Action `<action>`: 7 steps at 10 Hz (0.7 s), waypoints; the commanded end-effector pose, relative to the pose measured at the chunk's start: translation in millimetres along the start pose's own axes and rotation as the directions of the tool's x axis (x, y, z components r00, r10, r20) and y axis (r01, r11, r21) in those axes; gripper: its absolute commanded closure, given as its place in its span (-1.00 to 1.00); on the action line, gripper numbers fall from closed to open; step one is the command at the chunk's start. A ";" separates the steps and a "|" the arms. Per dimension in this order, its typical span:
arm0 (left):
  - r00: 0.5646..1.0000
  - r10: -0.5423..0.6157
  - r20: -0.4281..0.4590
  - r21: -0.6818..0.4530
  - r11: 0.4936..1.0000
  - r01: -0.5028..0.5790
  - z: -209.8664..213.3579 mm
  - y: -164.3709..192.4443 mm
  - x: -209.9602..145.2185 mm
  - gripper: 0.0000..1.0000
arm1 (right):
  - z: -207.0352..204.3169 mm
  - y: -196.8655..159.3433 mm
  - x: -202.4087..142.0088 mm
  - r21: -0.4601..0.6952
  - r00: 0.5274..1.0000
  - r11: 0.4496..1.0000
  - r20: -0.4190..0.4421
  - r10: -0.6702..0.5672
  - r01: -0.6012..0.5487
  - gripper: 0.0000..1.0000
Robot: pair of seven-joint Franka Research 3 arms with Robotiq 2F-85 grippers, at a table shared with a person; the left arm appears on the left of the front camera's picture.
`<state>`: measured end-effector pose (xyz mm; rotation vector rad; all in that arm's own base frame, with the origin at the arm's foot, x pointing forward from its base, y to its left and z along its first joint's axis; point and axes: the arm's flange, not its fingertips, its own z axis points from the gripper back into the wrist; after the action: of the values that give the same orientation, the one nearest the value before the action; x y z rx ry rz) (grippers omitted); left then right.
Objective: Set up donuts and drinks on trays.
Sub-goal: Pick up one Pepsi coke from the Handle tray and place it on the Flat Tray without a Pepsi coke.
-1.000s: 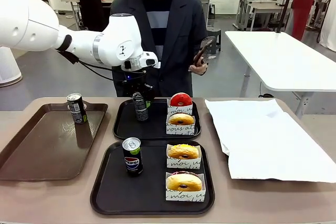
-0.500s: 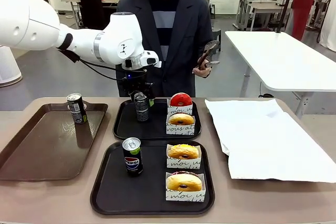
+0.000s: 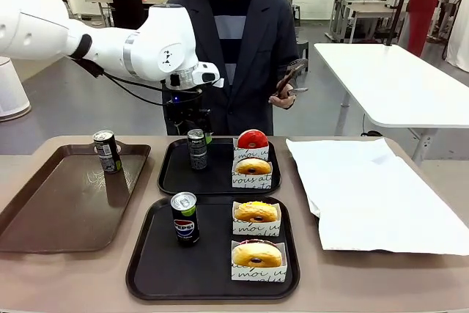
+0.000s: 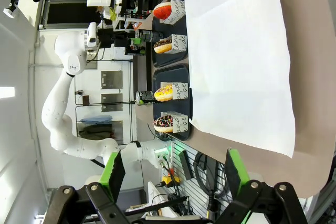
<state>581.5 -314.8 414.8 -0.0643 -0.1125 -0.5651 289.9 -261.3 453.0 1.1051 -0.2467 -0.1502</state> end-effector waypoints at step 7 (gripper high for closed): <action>1.000 -0.009 -0.011 0.032 0.999 0.009 3.3 -23.5 -49.0 -1.00 | 0.6 -0.5 0.7 0.016 1.000 1.000 0.006 0.016 -0.016 -1.00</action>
<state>525.2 -304.0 408.4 -0.0257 -0.1005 -0.5684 289.9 -261.2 453.0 1.1051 -0.2466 -0.1501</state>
